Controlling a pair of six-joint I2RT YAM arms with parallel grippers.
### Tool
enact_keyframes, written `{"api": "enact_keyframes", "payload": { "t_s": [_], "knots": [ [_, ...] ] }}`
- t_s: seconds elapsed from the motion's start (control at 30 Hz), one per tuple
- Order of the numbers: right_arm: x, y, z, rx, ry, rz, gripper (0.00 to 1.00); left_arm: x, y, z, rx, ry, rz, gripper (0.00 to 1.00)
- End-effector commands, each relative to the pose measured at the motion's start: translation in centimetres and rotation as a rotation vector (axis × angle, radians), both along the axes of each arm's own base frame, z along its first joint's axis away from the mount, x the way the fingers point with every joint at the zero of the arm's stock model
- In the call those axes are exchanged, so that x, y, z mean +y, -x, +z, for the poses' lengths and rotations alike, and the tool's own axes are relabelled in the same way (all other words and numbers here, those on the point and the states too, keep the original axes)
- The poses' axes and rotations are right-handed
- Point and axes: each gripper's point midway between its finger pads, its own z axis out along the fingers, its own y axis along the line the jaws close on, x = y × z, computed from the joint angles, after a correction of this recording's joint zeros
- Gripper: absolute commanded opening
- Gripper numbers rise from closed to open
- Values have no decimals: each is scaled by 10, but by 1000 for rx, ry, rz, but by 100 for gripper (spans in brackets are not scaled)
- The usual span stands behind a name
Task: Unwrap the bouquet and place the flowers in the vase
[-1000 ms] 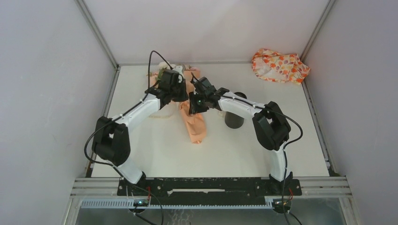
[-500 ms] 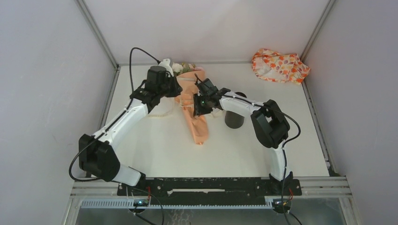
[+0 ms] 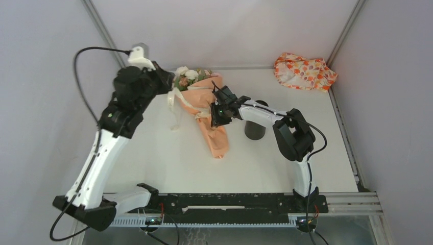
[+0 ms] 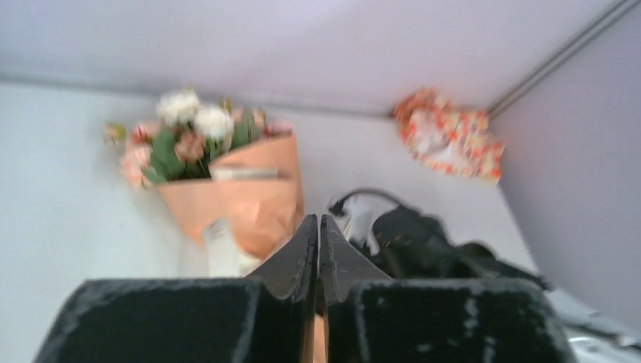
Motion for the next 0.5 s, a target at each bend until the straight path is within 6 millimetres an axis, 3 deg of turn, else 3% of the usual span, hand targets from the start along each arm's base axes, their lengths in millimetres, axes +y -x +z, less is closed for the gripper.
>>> {"api": "enact_keyframes", "payload": {
  "t_s": [0.0, 0.17, 0.27, 0.37, 0.47],
  "knots": [
    [-1, 1, 1, -4, 5, -12, 38, 42, 32, 91, -187, 55, 137, 8],
    [1, 2, 1, 2, -4, -8, 39, 79, 67, 158, -336, 100, 245, 13],
    [3, 2, 11, -10, -18, -6, 39, 86, 77, 171, -378, 103, 257, 19],
    [2, 1, 34, -71, -22, -7, 41, 72, 60, 142, -296, 70, 214, 21],
    [-1, -1, 61, -134, -43, -10, 44, 47, 32, 85, -165, 41, 148, 22]
  ]
}}
